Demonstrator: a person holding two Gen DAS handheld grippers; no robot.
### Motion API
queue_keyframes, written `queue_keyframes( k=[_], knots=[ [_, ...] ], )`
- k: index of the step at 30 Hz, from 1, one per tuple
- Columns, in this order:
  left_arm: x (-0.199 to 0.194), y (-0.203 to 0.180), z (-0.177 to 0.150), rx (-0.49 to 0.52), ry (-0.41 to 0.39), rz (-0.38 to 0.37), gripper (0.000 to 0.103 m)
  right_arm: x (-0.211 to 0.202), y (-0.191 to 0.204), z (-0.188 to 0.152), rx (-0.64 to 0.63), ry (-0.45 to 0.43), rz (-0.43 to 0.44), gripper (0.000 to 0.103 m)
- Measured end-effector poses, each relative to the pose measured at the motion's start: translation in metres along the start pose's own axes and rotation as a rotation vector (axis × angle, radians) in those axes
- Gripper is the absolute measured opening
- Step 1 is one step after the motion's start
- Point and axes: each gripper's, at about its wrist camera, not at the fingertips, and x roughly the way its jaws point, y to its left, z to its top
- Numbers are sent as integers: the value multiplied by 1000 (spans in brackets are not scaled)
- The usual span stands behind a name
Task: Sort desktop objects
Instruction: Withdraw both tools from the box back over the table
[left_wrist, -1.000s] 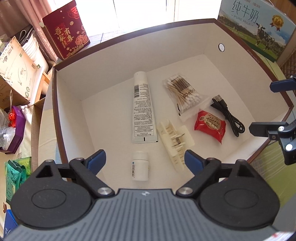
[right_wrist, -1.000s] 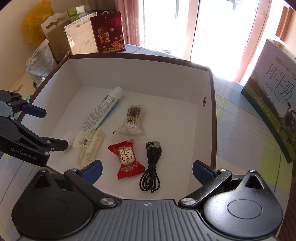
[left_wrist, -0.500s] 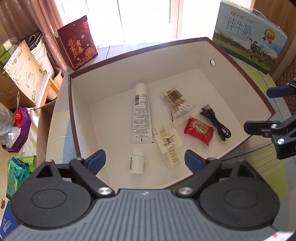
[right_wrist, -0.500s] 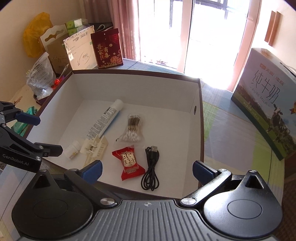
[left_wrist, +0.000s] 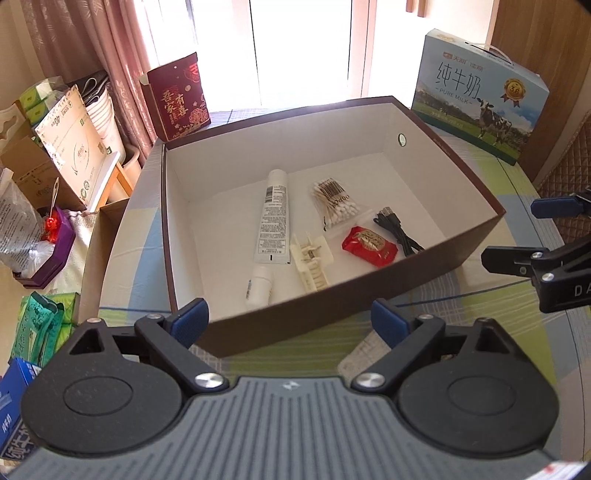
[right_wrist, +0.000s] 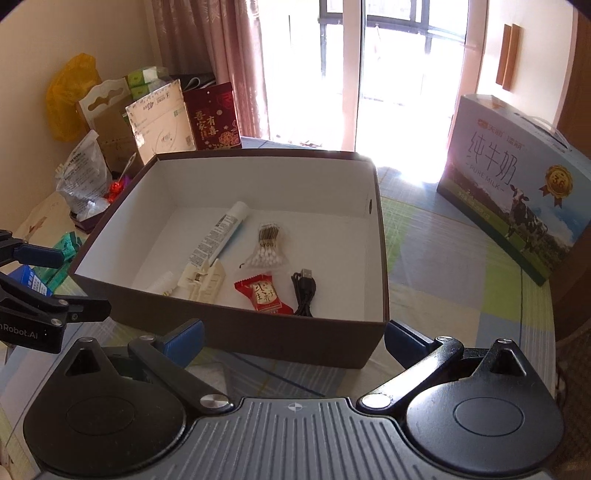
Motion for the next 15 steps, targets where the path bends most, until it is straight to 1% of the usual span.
queue_keyframes(
  k=[5,12,15],
  knots=[
    [-17,-11,-23,-10,-28,0,93,-14,8,-17,17,-21,0,101],
    [-29,-20,-48,-48,-40,-7,93,-28,19,-41,-21,-36,-1,101],
    [-33,-22,-58,-69,-43,-13,93,-32,19,-54,-13,-38,0,101]
  ],
)
